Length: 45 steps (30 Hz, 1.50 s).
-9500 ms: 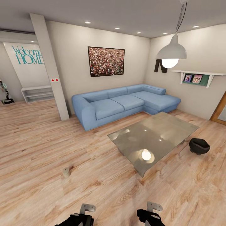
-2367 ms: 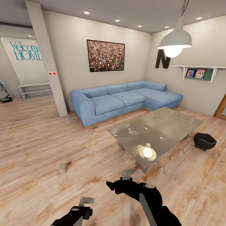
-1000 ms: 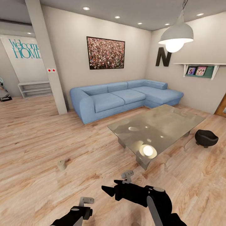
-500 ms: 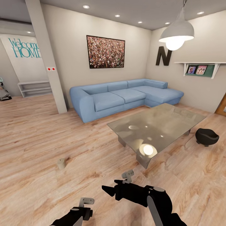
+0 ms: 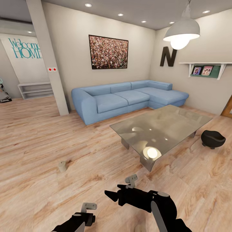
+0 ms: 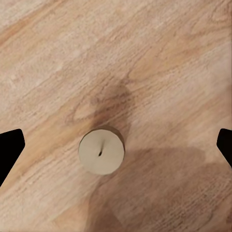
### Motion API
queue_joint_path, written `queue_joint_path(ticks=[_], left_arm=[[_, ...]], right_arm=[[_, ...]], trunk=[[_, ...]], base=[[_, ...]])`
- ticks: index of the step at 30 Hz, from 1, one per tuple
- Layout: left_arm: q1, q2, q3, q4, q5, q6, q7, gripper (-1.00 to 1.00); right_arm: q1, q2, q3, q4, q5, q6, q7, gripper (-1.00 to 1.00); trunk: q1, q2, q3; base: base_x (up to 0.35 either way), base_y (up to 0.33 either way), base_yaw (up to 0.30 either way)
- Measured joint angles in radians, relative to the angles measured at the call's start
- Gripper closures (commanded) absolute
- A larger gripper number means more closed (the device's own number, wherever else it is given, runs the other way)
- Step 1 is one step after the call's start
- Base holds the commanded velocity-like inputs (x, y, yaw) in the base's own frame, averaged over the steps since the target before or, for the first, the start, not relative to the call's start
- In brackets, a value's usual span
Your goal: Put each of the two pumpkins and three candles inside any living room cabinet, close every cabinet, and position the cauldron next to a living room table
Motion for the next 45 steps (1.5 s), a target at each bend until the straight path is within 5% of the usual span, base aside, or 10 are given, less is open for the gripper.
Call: queue_joint_path(ticks=[45], left_arm=[[0.0, 0.0, -0.003, -0.001, -0.001, -0.007, 0.001, -1.0]], right_arm=[[0.0, 0.0, 0.0, 0.0, 0.002, 0.0, 0.0, -1.0]], trunk=[[0.173, -0.315, -0.141]], base=[[0.0, 0.0, 0.0]])
